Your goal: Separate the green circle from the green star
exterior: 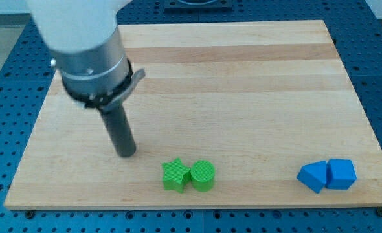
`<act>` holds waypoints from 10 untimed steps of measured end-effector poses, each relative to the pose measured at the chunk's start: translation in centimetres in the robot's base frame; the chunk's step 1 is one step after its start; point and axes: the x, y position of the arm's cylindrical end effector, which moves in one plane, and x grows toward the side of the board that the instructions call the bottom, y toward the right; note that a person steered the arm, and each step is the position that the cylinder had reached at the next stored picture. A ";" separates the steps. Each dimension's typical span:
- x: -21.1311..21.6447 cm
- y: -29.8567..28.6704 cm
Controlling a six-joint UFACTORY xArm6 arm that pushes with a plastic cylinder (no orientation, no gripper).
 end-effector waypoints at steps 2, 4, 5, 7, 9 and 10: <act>6.0 1.1; 7.0 3.0; 7.0 5.9; 7.0 9.8; 4.9 10.6; 3.8 12.3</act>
